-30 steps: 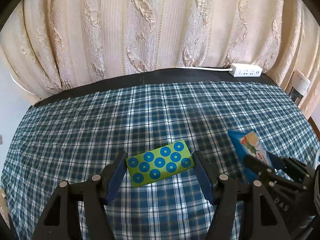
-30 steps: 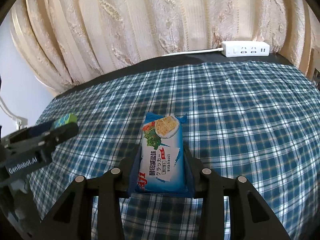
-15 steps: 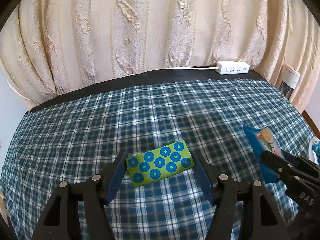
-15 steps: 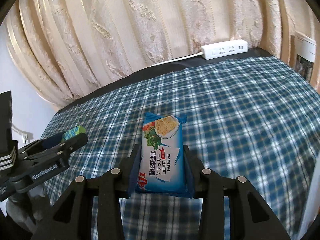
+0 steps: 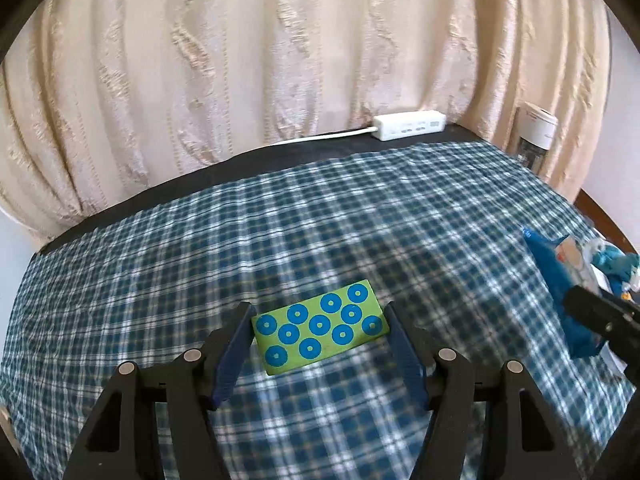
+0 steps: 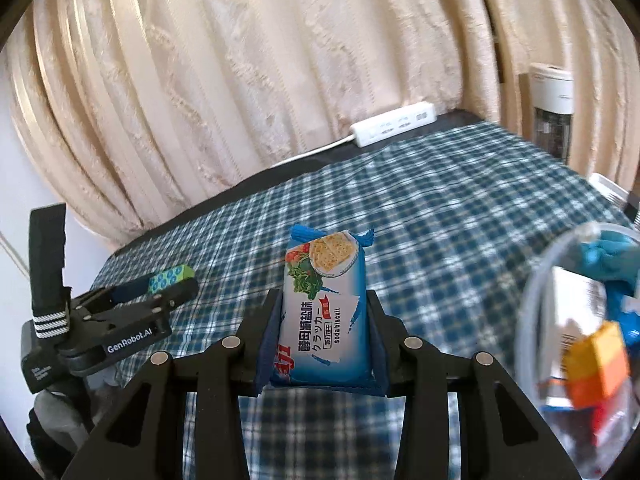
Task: Organize objects
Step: 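Carry the green block and the cracker pack toward the bowl with both tools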
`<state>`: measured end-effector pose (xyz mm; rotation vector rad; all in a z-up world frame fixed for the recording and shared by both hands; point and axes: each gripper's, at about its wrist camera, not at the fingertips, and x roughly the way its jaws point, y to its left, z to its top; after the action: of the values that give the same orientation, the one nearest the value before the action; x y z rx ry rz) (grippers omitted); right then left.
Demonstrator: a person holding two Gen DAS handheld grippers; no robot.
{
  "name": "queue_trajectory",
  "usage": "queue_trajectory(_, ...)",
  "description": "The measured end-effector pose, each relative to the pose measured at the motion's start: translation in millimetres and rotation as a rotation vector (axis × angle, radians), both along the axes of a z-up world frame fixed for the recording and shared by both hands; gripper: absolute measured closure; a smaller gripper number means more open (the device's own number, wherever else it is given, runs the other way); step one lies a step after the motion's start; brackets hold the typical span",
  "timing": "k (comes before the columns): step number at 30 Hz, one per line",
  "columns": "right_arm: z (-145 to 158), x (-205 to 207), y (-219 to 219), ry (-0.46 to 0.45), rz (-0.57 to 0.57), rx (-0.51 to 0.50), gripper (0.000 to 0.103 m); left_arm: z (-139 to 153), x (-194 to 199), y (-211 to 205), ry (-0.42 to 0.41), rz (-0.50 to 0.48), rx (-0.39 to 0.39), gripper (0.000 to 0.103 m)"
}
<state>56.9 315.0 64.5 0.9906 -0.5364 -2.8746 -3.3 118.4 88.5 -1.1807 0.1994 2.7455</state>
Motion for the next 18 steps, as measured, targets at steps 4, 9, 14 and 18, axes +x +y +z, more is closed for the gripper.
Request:
queue_trajectory(4, 7, 21, 22, 0.022, -0.059, 0.000, 0.062, 2, 5, 16, -0.003, -0.041, 0.000, 0.034)
queue_trajectory(9, 14, 49, 59, 0.044, -0.166, -0.001, 0.062, 1, 4, 37, -0.001, -0.091, -0.005, 0.034)
queue_trajectory(14, 15, 70, 94, 0.045, -0.274, 0.006, 0.062, -1, 3, 60, -0.003, -0.144, -0.015, 0.034)
queue_trajectory(18, 10, 82, 116, 0.035, -0.341, 0.014, 0.062, -2, 3, 79, -0.003, -0.182, -0.024, 0.034)
